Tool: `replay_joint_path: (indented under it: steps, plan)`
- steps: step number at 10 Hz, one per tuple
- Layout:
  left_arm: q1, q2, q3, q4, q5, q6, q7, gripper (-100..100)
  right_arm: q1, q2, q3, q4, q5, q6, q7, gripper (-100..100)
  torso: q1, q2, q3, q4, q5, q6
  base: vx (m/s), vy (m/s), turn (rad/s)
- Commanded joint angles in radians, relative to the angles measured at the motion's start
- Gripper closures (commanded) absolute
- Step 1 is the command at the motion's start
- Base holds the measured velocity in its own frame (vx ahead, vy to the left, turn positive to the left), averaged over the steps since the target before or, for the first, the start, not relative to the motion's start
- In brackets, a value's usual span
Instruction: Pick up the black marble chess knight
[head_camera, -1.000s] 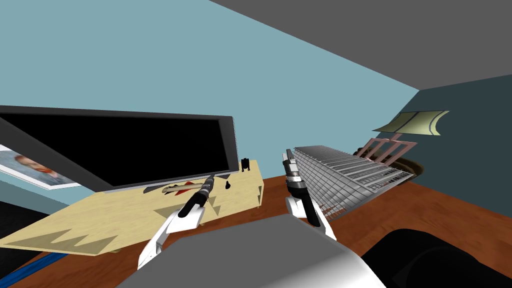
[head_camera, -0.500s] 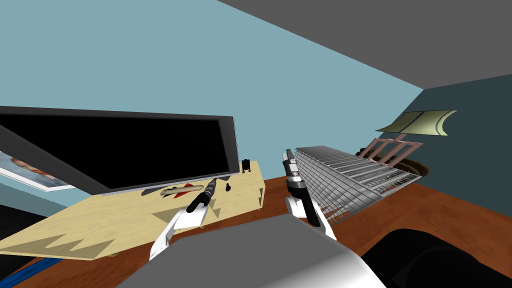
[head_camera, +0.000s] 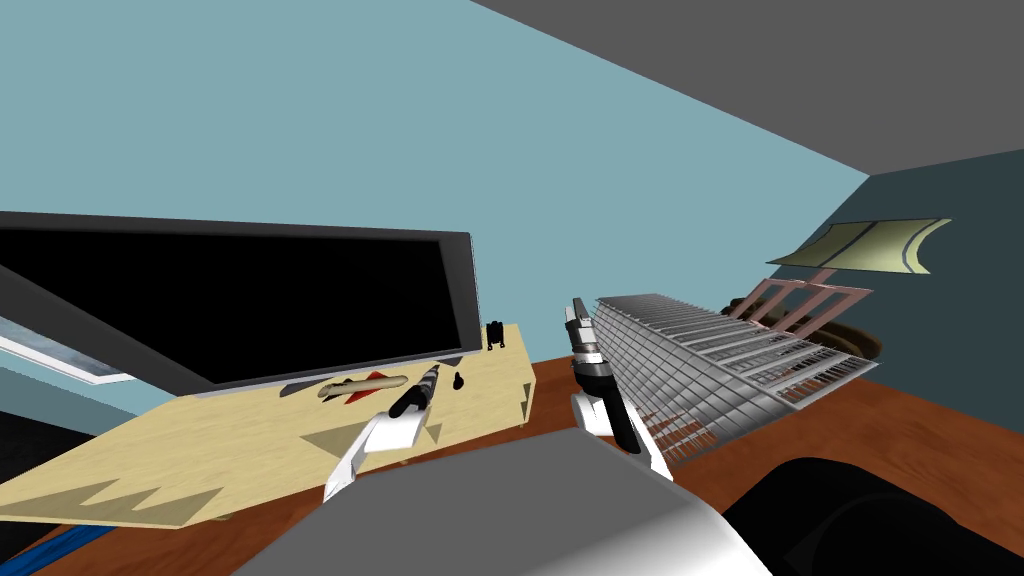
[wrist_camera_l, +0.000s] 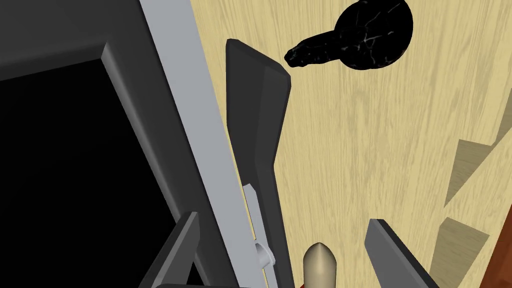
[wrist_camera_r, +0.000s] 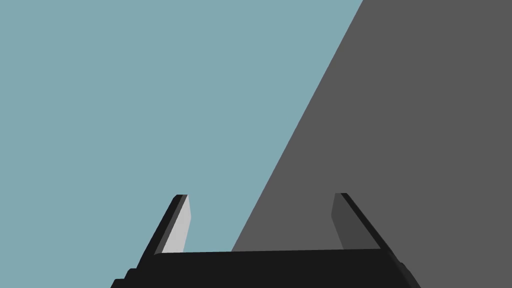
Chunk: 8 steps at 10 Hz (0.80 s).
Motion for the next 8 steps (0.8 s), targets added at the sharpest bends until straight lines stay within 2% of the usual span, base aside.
replay_joint_path:
  steps: [1,4,7,8]
  plan:
    - [-0.007,-0.022,-0.007,0.024,-0.004,0.03,-0.003,-100,0.0,0.0,0.0,0.0,0.0,0.0,0.0,0,0.0,0.0,0.0,0.0,0.0,0.0,0.058,0.026,0.016]
    - [-0.021,-0.081,-0.017,0.06,-0.009,0.073,-0.007,-100,0.0,0.0,0.0,0.0,0.0,0.0,0.0,0,0.0,0.001,0.0,0.0,0.0,0.0,0.06,0.029,0.019]
    - [-0.031,-0.164,-0.023,0.082,-0.013,0.1,-0.008,-100,0.0,0.0,0.0,0.0,0.0,0.0,0.0,0,-0.001,0.003,0.002,0.001,0.0,0.0,0.031,0.012,0.01]
    - [-0.031,-0.167,-0.023,0.082,-0.013,0.1,-0.008,-100,0.0,0.0,0.0,0.0,0.0,0.0,0.0,0,-0.001,0.003,0.002,0.001,0.0,0.0,0.012,0.005,0.0]
